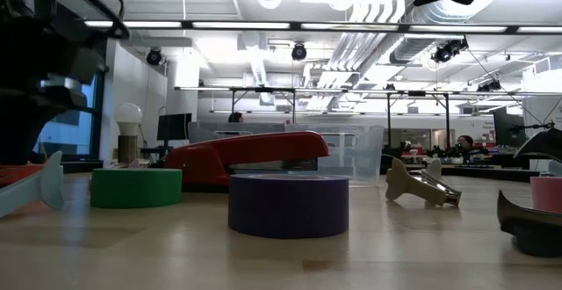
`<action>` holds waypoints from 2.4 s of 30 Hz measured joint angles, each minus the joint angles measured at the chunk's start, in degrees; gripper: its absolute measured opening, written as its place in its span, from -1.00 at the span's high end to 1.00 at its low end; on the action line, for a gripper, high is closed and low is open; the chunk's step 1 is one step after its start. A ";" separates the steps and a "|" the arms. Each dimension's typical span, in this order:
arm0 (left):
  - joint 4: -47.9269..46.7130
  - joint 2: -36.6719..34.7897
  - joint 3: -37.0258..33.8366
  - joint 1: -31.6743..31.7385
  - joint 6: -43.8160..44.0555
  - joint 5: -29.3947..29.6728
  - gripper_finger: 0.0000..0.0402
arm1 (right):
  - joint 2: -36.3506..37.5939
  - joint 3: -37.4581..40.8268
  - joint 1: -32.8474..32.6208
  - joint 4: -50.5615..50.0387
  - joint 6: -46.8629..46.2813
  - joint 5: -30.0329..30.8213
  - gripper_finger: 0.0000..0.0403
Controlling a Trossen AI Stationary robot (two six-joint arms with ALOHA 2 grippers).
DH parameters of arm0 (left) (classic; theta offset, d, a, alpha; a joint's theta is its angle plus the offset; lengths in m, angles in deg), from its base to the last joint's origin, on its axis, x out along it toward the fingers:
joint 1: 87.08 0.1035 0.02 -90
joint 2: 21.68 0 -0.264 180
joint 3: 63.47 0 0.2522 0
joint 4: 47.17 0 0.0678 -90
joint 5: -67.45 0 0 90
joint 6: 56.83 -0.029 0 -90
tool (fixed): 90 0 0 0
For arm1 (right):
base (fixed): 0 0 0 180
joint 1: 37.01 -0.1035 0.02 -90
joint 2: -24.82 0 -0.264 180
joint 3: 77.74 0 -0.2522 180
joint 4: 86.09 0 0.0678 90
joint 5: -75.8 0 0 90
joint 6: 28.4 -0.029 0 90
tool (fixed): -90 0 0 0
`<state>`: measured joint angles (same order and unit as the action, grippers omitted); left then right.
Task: Pick and place Stapler, Stapler remover, tape
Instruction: Put the red tape into the blue bin
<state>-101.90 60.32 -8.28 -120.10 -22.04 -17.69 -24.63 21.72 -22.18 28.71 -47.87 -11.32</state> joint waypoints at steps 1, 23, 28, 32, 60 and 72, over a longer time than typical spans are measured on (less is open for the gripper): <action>0.04 0.55 0.00 0.00 0.01 -0.08 0.12 | 0.00 0.00 0.00 0.00 0.01 0.02 -0.18; 1.09 4.03 0.17 -0.04 1.47 -0.50 0.81 | -0.02 0.00 0.00 -0.17 -0.89 0.00 -0.18; 0.55 4.08 0.75 -0.04 1.93 -0.50 0.81 | -0.02 0.00 0.00 -0.17 -0.90 0.00 -0.18; -1.49 4.23 2.61 0.00 1.46 1.49 0.81 | -0.02 0.00 0.00 -0.18 -0.84 -0.01 -0.18; -3.86 4.01 39.71 6.95 -18.89 22.13 0.81 | -0.02 0.00 0.01 0.11 1.86 0.66 -0.18; 20.62 4.03 43.67 17.70 -29.77 15.16 0.81 | -0.02 0.00 0.02 8.53 7.25 0.63 -0.18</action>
<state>-81.28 64.36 35.39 -102.40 -51.81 -2.53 -24.65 21.72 -22.16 37.24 -40.62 -10.69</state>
